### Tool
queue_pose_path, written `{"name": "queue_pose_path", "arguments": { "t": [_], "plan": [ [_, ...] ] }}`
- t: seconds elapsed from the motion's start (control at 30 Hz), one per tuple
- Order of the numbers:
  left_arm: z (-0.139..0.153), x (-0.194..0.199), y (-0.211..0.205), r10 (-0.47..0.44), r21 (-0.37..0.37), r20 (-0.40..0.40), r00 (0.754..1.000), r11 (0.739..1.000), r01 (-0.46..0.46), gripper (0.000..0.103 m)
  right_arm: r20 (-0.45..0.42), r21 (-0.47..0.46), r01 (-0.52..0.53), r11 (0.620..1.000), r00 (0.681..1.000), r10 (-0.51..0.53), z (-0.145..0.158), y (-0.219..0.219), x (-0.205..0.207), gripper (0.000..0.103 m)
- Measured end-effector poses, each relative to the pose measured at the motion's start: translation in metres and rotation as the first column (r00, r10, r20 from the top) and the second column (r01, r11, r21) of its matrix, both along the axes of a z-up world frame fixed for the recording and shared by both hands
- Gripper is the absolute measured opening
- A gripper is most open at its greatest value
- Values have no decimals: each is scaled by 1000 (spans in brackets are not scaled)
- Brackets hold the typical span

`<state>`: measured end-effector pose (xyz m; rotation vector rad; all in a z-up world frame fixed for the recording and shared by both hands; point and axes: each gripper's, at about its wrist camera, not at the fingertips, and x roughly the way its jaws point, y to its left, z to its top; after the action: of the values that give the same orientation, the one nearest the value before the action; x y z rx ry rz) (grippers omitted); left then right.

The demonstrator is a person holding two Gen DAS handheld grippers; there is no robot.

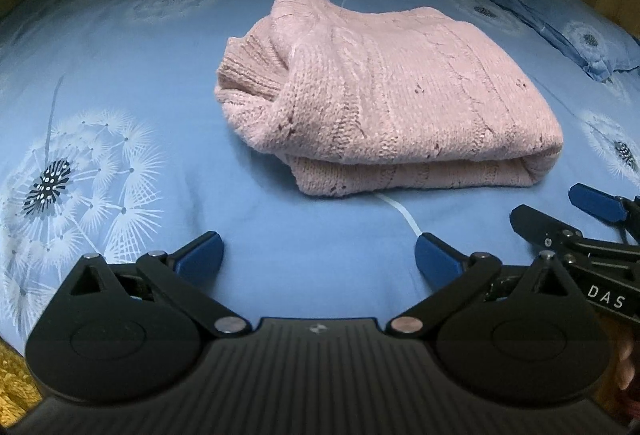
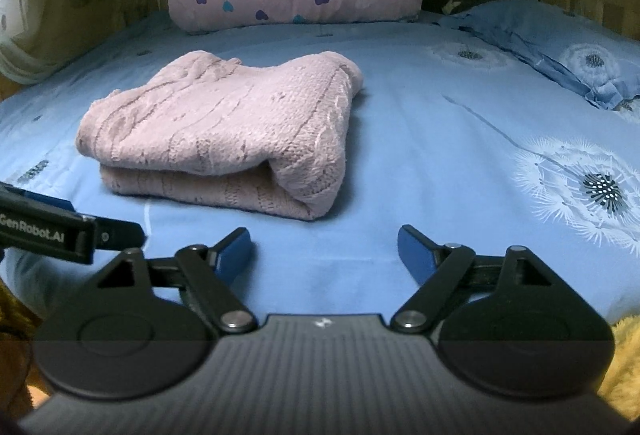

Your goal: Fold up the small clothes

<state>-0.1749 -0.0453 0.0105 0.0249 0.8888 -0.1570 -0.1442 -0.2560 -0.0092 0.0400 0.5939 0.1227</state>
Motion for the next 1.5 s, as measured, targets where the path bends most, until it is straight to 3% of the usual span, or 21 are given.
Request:
{"name": "queue_pose_path", "arguments": {
  "t": [0.4,1.5],
  "plan": [
    [1,9,0,26,2,-40,999,1000,-26,103,7,-33,8,999,1000,-8,-2,7,-2,86],
    [0,11,-3,32,13,-44,999,999,-32,103,14,-36,5,999,1000,-4,-2,7,-2,86]
  ]
}}
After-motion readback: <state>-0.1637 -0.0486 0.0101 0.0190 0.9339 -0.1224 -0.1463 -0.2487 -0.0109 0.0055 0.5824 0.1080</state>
